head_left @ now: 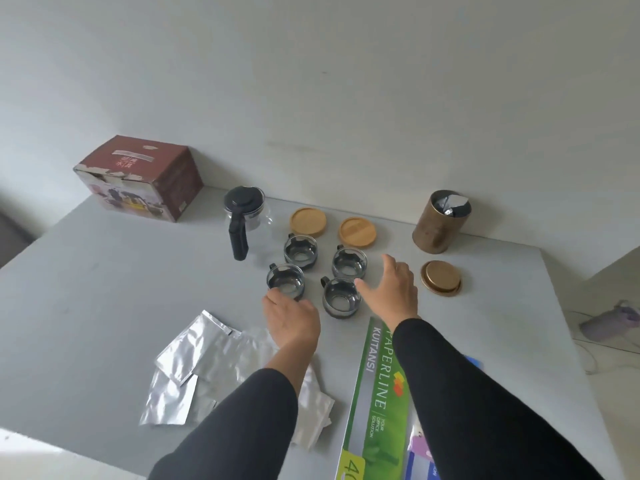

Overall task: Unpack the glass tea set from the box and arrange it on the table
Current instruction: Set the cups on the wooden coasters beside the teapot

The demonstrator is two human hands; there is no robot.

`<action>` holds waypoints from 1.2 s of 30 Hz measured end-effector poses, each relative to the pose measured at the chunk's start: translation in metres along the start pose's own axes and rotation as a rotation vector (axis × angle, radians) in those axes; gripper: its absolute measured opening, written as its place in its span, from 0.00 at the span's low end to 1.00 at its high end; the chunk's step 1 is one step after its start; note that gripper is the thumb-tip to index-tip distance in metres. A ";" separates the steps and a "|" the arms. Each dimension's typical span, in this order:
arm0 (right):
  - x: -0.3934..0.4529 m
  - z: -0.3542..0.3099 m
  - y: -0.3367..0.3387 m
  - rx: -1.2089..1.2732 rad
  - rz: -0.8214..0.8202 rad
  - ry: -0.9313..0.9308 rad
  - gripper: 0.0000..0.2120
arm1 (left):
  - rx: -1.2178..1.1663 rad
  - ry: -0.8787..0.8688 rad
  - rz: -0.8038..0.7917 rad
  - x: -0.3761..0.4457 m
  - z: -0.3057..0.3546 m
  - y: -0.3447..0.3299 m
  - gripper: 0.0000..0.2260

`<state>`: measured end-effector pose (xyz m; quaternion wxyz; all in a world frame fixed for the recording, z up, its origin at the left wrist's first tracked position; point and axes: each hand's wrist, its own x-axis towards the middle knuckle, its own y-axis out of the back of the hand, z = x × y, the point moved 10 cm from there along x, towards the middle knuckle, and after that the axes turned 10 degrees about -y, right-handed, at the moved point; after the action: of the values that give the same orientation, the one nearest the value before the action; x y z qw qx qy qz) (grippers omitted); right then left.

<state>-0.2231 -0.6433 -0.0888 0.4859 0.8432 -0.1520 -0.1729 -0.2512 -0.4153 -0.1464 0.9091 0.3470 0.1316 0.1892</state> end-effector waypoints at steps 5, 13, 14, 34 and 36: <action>0.024 -0.001 -0.019 0.085 -0.068 -0.051 0.40 | 0.209 0.090 -0.187 -0.007 -0.017 -0.034 0.25; 0.065 -0.018 -0.056 0.039 -0.176 -0.021 0.47 | 0.461 0.113 -0.221 0.005 -0.019 -0.050 0.42; 0.077 -0.022 -0.063 0.039 -0.183 -0.028 0.47 | 0.472 0.124 -0.226 0.013 -0.017 -0.055 0.41; 0.103 0.017 -0.038 0.238 -0.123 -0.106 0.35 | 0.421 0.123 -0.174 0.015 -0.016 -0.057 0.37; 0.093 0.030 -0.034 0.191 -0.151 -0.062 0.34 | 0.395 0.133 -0.177 0.014 -0.017 -0.057 0.38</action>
<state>-0.1500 -0.6893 -0.1455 0.3840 0.8889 -0.1189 -0.2196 -0.2303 -0.4383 -0.1992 0.8258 0.4922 0.2558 0.1015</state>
